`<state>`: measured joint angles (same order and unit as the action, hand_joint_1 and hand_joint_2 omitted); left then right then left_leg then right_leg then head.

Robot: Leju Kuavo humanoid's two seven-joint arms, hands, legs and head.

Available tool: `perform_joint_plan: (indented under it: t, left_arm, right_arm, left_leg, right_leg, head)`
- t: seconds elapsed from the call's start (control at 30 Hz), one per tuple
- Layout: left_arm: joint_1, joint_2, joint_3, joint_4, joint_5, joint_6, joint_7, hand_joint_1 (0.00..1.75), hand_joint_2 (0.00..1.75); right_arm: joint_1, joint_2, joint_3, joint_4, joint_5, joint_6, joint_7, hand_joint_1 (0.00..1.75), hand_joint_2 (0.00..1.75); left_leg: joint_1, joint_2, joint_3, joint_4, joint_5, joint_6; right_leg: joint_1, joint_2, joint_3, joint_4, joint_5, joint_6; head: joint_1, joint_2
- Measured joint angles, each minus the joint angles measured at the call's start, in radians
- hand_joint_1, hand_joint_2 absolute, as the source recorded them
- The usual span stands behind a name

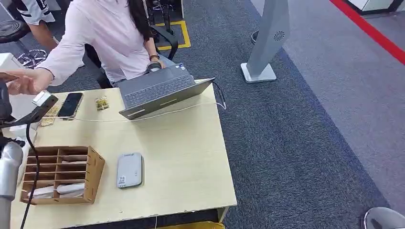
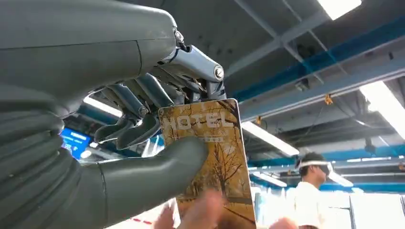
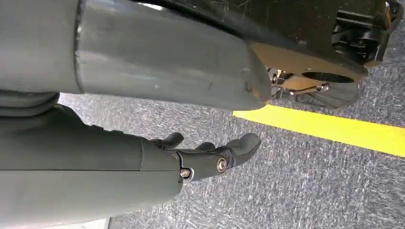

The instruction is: Pass the card to the sensor for recognition and then transmit it.

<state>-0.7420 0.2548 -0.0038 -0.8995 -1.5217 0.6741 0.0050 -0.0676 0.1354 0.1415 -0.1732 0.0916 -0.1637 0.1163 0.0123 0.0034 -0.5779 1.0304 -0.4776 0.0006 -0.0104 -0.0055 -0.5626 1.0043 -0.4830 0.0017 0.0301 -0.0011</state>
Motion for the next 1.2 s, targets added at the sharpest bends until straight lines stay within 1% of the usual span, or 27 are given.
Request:
perform_joint_plan:
  t: [0.03, 0.17, 0.23, 0.33, 0.4, 0.47, 0.53, 0.57, 0.6, 0.63, 0.67, 0.7, 0.73, 0.77, 0.8, 0.83, 0.87, 0.9, 0.93, 0.97, 1.0, 1.03, 1.07, 1.1, 1.13, 1.17, 1.2]
  left_arm:
    - [-0.006, -0.003, -0.002, 0.014, 0.000, 0.005, 0.001, 0.00, 1.75]
    - [-0.009, -0.010, -0.005, 0.035, 0.003, 0.014, 0.007, 0.00, 1.75]
    - [-0.009, -0.011, -0.005, 0.043, 0.008, 0.014, -0.001, 0.00, 1.75]
    - [0.009, -0.012, -0.005, 0.032, 0.045, 0.014, -0.057, 0.00, 1.75]
    - [0.058, -0.016, -0.004, -0.030, 0.104, 0.015, -0.118, 0.00, 1.75]
    - [0.145, -0.025, 0.002, -0.128, 0.222, 0.017, -0.200, 0.00, 1.75]
    - [0.252, -0.037, 0.013, -0.266, 0.403, 0.018, -0.291, 0.00, 1.75]
    - [0.318, -0.040, 0.021, -0.354, 0.521, 0.018, -0.337, 0.00, 1.75]
    - [0.375, -0.043, 0.029, -0.420, 0.592, 0.017, -0.367, 0.00, 1.75]
    - [0.446, -0.047, 0.043, -0.507, 0.716, 0.007, -0.423, 0.00, 1.75]
    - [0.510, -0.050, 0.061, -0.582, 0.851, -0.007, -0.472, 0.00, 1.75]
    - [0.580, -0.055, 0.088, -0.653, 0.988, -0.038, -0.546, 0.00, 1.75]
    - [0.643, -0.065, 0.125, -0.713, 1.128, -0.090, -0.606, 0.00, 1.75]
    - [0.682, -0.074, 0.158, -0.753, 1.233, -0.140, -0.640, 0.00, 1.75]
    - [0.708, -0.085, 0.197, -0.784, 1.311, -0.183, -0.660, 0.00, 1.75]
    - [0.762, -0.105, 0.257, -0.839, 1.453, -0.287, -0.687, 0.00, 1.75]
    - [0.788, -0.129, 0.342, -0.874, 1.571, -0.406, -0.697, 0.00, 1.75]
    - [0.805, -0.157, 0.457, -0.889, 1.680, -0.534, -0.700, 0.00, 1.75]
    - [0.820, -0.184, 0.555, -0.892, 1.757, -0.617, -0.705, 0.00, 0.00]
    - [0.828, -0.197, 0.656, -0.879, 1.832, -0.704, -0.694, 0.00, 0.00]
    - [0.821, -0.201, 0.741, -0.830, 1.897, -0.792, -0.669, 0.00, 0.00]
    - [0.810, -0.197, 0.839, -0.748, 1.960, -0.885, -0.642, 0.00, 0.00]
    - [0.797, -0.183, 0.923, -0.641, 2.010, -0.944, -0.613, 0.00, 0.00]
    - [0.782, -0.161, 0.998, -0.524, 2.050, -0.980, -0.578, 0.00, 0.00]
    - [0.768, -0.141, 1.078, -0.373, 2.084, -1.006, -0.550, 0.00, 0.00]
    - [0.762, -0.122, 1.147, -0.228, 2.110, -1.021, -0.543, 0.00, 0.00]
    - [0.756, -0.112, 1.191, -0.124, 2.129, -1.009, -0.523, 0.00, 0.00]
  right_arm:
    - [0.000, 0.000, 0.000, 0.000, 0.000, 0.000, 0.000, 0.00, 0.00]
    - [0.000, 0.000, 0.000, 0.000, -0.001, -0.001, 0.000, 0.00, 0.00]
    - [0.000, 0.000, 0.000, 0.000, -0.003, -0.001, 0.000, 0.00, 0.00]
    - [0.000, 0.000, 0.000, 0.000, -0.007, -0.001, 0.000, 0.00, 0.00]
    - [0.001, 0.000, -0.001, 0.000, -0.013, -0.001, -0.001, 0.00, 0.00]
    - [0.003, 0.000, -0.004, 0.000, -0.024, -0.006, -0.003, 0.00, 0.00]
    - [0.005, 0.001, -0.011, 0.000, -0.038, -0.012, -0.006, 0.00, 0.00]
    - [0.006, 0.002, -0.016, 0.000, -0.046, -0.016, -0.011, 0.00, 0.00]
    - [0.008, 0.003, -0.023, 0.000, -0.050, -0.018, -0.014, 0.00, 0.00]
    - [0.010, 0.003, -0.031, 0.000, -0.059, -0.019, -0.019, 0.00, 0.00]
    - [0.011, 0.004, -0.036, 0.000, -0.066, -0.021, -0.023, 0.00, 0.00]
    - [0.013, 0.005, -0.044, 0.000, -0.073, -0.023, -0.029, 0.00, 0.00]
    - [0.016, 0.006, -0.052, 0.000, -0.078, -0.024, -0.033, 0.00, 0.00]
    - [0.018, 0.006, -0.056, 0.000, -0.083, -0.025, -0.037, 0.00, 0.00]
    - [0.018, 0.006, -0.060, 0.000, -0.085, -0.026, -0.038, 0.00, 0.00]
    - [0.021, 0.006, -0.067, 0.000, -0.090, -0.030, -0.040, 0.00, 0.00]
    - [0.023, 0.006, -0.075, 0.000, -0.094, -0.034, -0.044, 0.00, 0.00]
    - [0.025, 0.007, -0.083, 0.000, -0.100, -0.036, -0.049, 0.00, 0.00]
    - [0.025, 0.007, -0.089, 0.000, -0.104, -0.038, -0.053, 0.00, 0.00]
    - [0.026, 0.008, -0.097, 0.000, -0.111, -0.039, -0.059, 0.00, 0.00]
    - [0.026, 0.010, -0.105, 0.000, -0.118, -0.041, -0.063, 0.00, 0.00]
    - [0.027, 0.011, -0.114, 0.000, -0.124, -0.043, -0.069, 0.00, 0.00]
    - [0.026, 0.014, -0.121, 0.000, -0.127, -0.046, -0.070, 0.00, 0.00]
    - [0.026, 0.015, -0.128, 0.000, -0.130, -0.050, -0.070, 0.00, 0.00]
    - [0.027, 0.016, -0.135, 0.000, -0.131, -0.055, -0.069, 0.00, 0.00]
    - [0.027, 0.018, -0.139, 0.000, -0.130, -0.056, -0.068, 0.00, 0.00]
    - [0.028, 0.018, -0.143, 0.000, -0.127, -0.056, -0.065, 0.00, 0.00]
  left_leg:
    - [0.000, 0.000, 0.000, 0.000, 0.000, 0.000]
    - [0.000, 0.000, -0.001, 0.000, 0.000, 0.000]
    - [0.000, 0.000, -0.001, 0.000, 0.000, 0.000]
    - [0.000, 0.000, -0.001, 0.000, 0.000, 0.000]
    - [0.000, 0.001, -0.001, 0.000, 0.000, 0.000]
    - [0.000, 0.003, -0.001, 0.000, -0.001, 0.000]
    - [0.000, 0.006, -0.001, 0.000, -0.003, 0.000]
    - [0.000, 0.008, -0.001, 0.000, -0.005, 0.000]
    - [0.000, 0.009, -0.001, 0.000, -0.005, 0.000]
    - [0.000, 0.009, -0.002, -0.001, -0.005, 0.001]
    - [0.000, 0.011, -0.001, -0.001, -0.007, -0.001]
    - [0.000, 0.013, -0.001, -0.001, -0.008, 0.000]
    - [0.000, 0.014, 0.000, -0.001, -0.009, 0.001]
    - [0.000, 0.014, -0.001, -0.001, -0.009, 0.000]
    - [0.000, 0.014, -0.001, -0.001, -0.009, 0.000]
    - [0.000, 0.015, -0.001, -0.001, -0.010, 0.001]
    - [0.001, 0.014, -0.001, -0.001, -0.010, 0.001]
    - [0.000, 0.012, -0.001, -0.001, -0.010, 0.001]
    - [0.001, 0.012, -0.001, -0.001, -0.011, 0.001]
    - [0.001, 0.013, 0.000, -0.001, -0.011, 0.000]
    - [0.001, 0.012, 0.000, -0.002, -0.011, 0.000]
    - [0.001, 0.011, 0.001, -0.002, -0.011, 0.000]
    - [0.001, 0.012, 0.002, -0.004, -0.011, 0.000]
    - [0.001, 0.013, 0.003, -0.005, -0.012, -0.001]
    - [0.001, 0.014, 0.005, -0.005, -0.012, -0.002]
    - [0.001, 0.015, 0.007, -0.005, -0.012, -0.002]
    - [0.001, 0.015, 0.007, -0.005, -0.012, -0.003]
  right_leg:
    - [0.000, 0.000, 0.000, 0.000, 0.000, 0.000]
    - [0.000, 0.000, -0.001, 0.000, 0.000, 0.000]
    - [0.000, 0.000, -0.001, 0.000, 0.000, 0.000]
    - [0.000, 0.000, -0.001, 0.000, 0.000, 0.000]
    - [0.000, 0.001, -0.001, 0.000, 0.000, 0.000]
    - [0.000, 0.004, -0.001, 0.000, 0.000, 0.000]
    - [0.000, 0.006, -0.002, 0.000, -0.001, 0.000]
    - [0.000, 0.009, -0.002, 0.000, -0.001, 0.000]
    - [0.000, 0.009, -0.002, 0.000, -0.001, 0.000]
    - [0.000, 0.010, -0.002, 0.000, -0.002, 0.000]
    - [0.000, 0.011, -0.003, 0.000, -0.002, 0.000]
    - [0.000, 0.013, -0.003, 0.000, -0.003, 0.000]
    - [0.000, 0.013, -0.003, 0.000, -0.003, 0.000]
    - [0.000, 0.013, -0.003, 0.000, -0.004, -0.001]
    - [0.000, 0.014, -0.003, 0.000, -0.004, -0.001]
    - [0.000, 0.014, -0.003, 0.000, -0.005, 0.000]
    - [0.000, 0.013, -0.003, -0.001, -0.006, 0.000]
    - [0.000, 0.011, -0.003, -0.001, -0.007, 0.000]
    - [0.000, 0.011, -0.003, 0.000, -0.007, -0.001]
    - [0.000, 0.011, -0.003, -0.001, -0.007, -0.001]
    - [0.000, 0.011, -0.002, 0.000, -0.007, -0.001]
    - [0.000, 0.010, -0.002, 0.000, -0.007, -0.001]
    - [0.000, 0.011, -0.001, 0.000, -0.008, -0.002]
    - [0.000, 0.012, 0.001, 0.000, -0.008, -0.003]
    - [0.000, 0.013, 0.001, 0.000, -0.008, -0.003]
    - [0.000, 0.015, 0.001, 0.000, -0.008, -0.003]
    - [0.000, 0.014, 0.001, 0.000, -0.008, -0.003]
  head:
    - [0.000, 0.000]
    - [0.000, 0.000]
    - [0.000, 0.000]
    - [0.000, 0.000]
    - [0.000, 0.000]
    - [0.000, 0.000]
    - [0.001, 0.000]
    - [0.000, 0.000]
    - [0.000, 0.000]
    - [0.001, 0.000]
    - [0.002, 0.000]
    - [0.001, 0.000]
    - [0.000, 0.000]
    - [0.001, 0.000]
    - [0.002, 0.000]
    - [0.000, 0.000]
    - [0.000, 0.000]
    - [0.001, 0.000]
    - [0.002, 0.000]
    - [0.000, 0.000]
    - [0.002, 0.000]
    - [0.003, 0.000]
    - [0.003, 0.000]
    - [0.001, 0.000]
    - [-0.001, 0.000]
    - [-0.007, 0.000]
    - [-0.007, 0.000]
